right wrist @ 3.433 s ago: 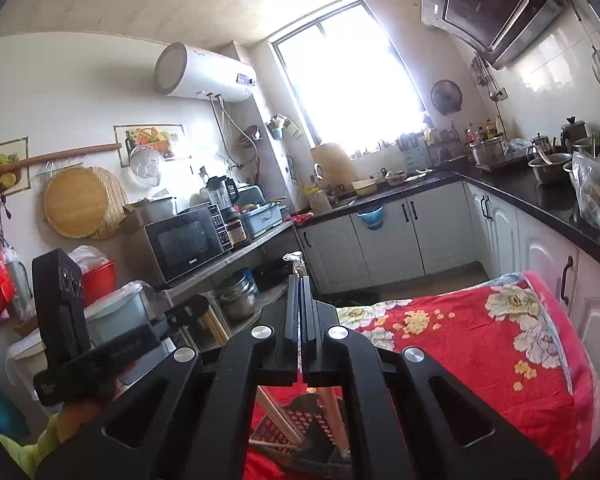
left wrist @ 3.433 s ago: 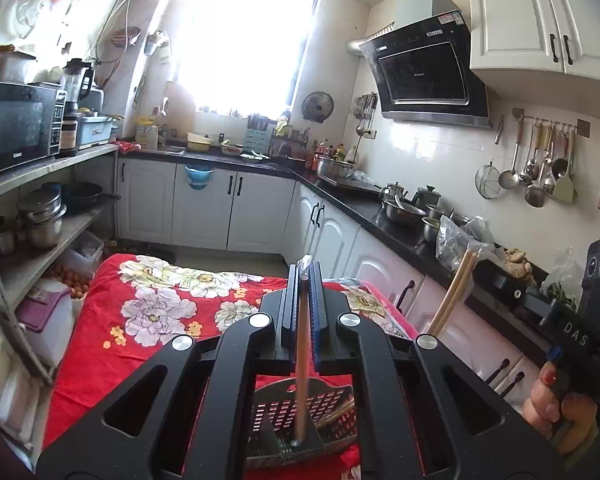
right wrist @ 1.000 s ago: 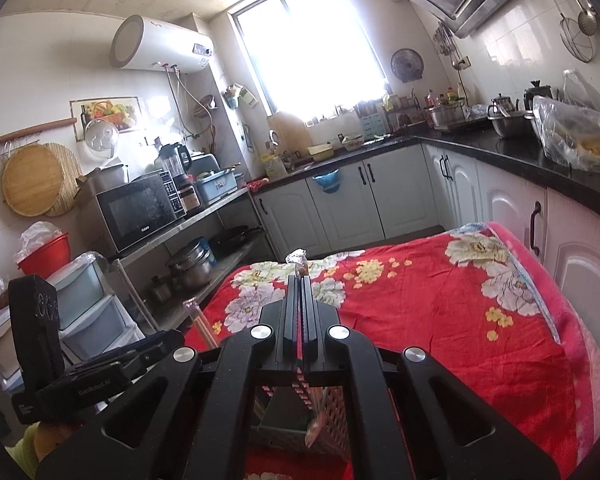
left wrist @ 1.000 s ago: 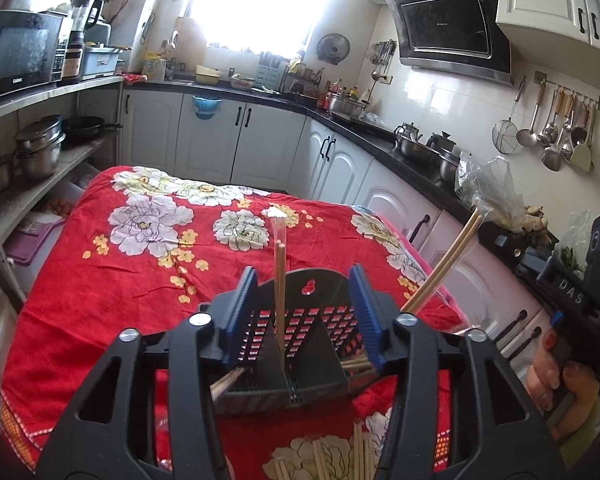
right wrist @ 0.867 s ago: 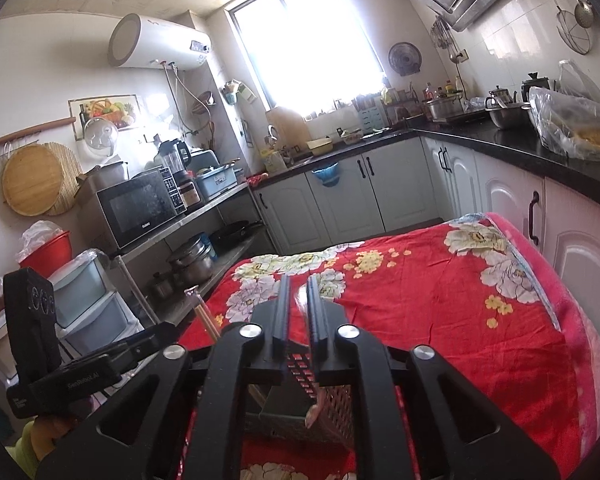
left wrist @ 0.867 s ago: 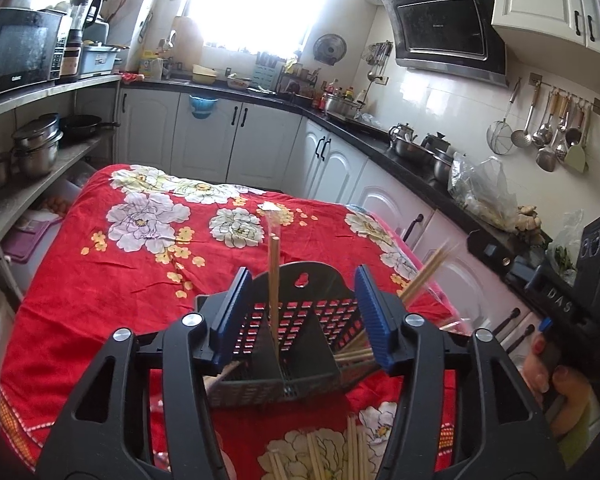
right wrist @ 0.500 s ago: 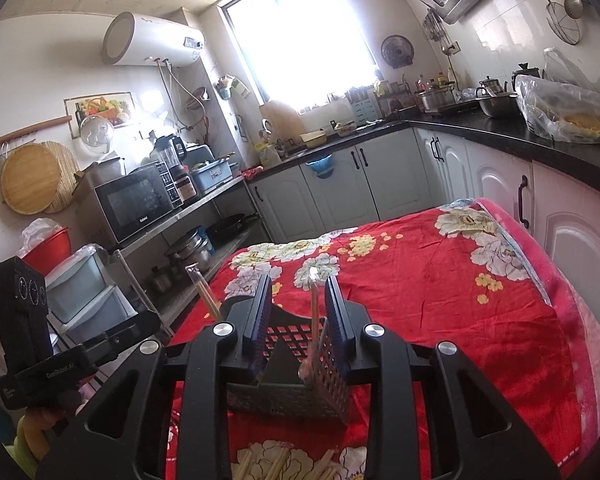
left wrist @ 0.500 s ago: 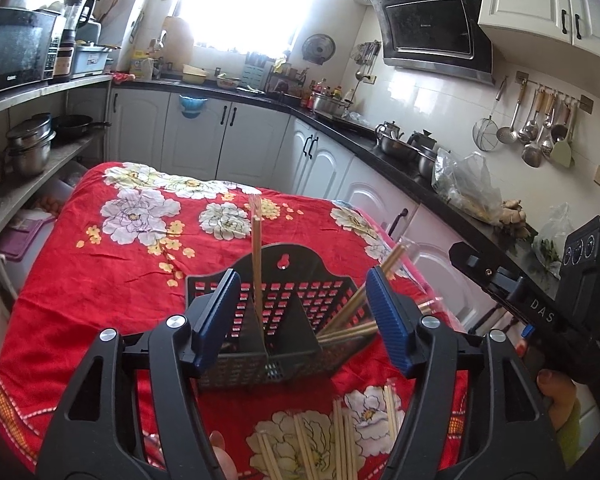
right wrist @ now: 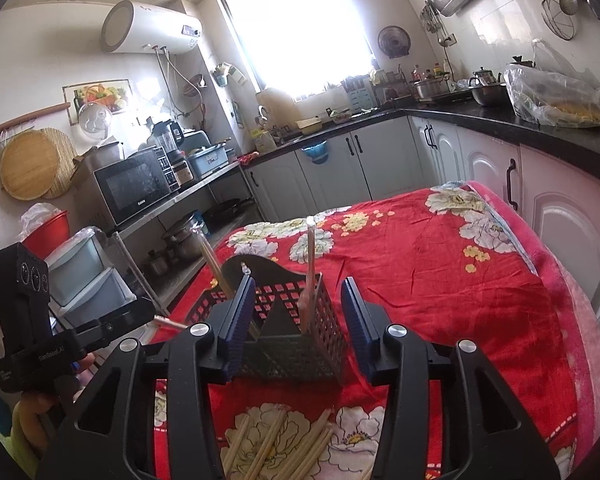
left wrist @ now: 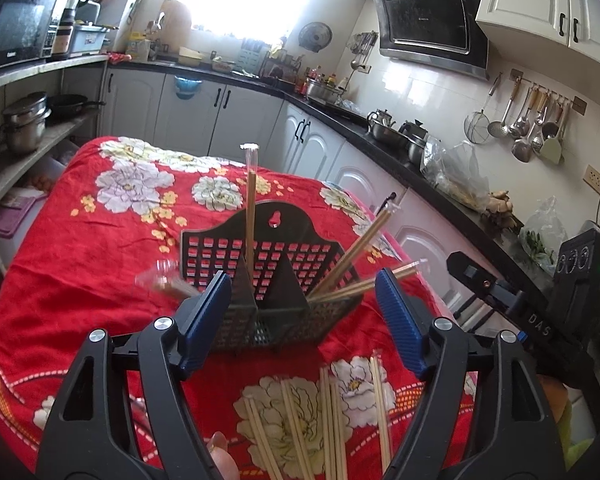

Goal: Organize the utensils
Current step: 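Move both grippers back down toward the chopstick bundles on the cloth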

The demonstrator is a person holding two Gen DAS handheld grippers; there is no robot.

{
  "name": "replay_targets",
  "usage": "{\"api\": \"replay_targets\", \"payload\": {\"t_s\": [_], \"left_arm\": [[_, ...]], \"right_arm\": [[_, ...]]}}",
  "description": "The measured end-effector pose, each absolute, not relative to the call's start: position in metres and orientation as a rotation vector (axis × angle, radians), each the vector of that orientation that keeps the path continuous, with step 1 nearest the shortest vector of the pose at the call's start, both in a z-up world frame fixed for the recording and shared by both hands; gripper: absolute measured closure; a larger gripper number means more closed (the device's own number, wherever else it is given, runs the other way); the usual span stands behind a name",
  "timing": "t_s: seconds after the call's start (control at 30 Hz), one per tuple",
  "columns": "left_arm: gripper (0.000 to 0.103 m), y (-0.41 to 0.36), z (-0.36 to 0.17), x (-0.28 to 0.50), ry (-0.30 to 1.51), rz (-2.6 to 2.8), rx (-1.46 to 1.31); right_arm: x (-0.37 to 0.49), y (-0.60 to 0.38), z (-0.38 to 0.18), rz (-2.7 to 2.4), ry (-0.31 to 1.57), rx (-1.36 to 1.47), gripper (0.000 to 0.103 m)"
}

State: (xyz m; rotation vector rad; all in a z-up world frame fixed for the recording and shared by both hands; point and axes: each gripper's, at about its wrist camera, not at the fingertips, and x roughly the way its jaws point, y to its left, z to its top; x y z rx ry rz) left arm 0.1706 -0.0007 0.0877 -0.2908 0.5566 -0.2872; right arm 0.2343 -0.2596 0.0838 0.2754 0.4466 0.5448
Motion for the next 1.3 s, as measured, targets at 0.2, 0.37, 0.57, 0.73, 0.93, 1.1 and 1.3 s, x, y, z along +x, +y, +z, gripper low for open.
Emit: {"api": "replay_targets", "payload": {"t_s": [0.2, 0.37, 0.57, 0.73, 0.93, 1.1, 1.3], "left_arm": [[0.028, -0.002, 0.082, 0.159, 0.564, -0.305, -0.278], [0.023, -0.004, 0.076, 0.153, 0.578, -0.315, -0.275], [0.013, -0.002, 0.067, 0.149, 0.599, -0.312, -0.275], [0.012, 0.002, 0.059, 0.147, 0.620, -0.300, -0.283], [0.012, 0.006, 0.051, 0.144, 0.640, -0.284, -0.288], [0.012, 0.006, 0.044, 0.141, 0.657, -0.275, -0.287], [0.012, 0.007, 0.029, 0.140, 0.697, -0.254, -0.283]], "right_arm": [[0.227, -0.258, 0.067, 0.540, 0.493, 0.254, 0.059], [0.221, -0.254, 0.055, 0.541, 0.525, 0.233, 0.058], [0.216, -0.252, 0.046, 0.547, 0.552, 0.216, 0.056], [0.211, -0.247, 0.040, 0.555, 0.572, 0.195, 0.055], [0.208, -0.241, 0.035, 0.565, 0.590, 0.178, 0.055], [0.205, -0.237, 0.028, 0.574, 0.612, 0.165, 0.055], [0.205, -0.233, 0.021, 0.584, 0.635, 0.153, 0.055]]}}
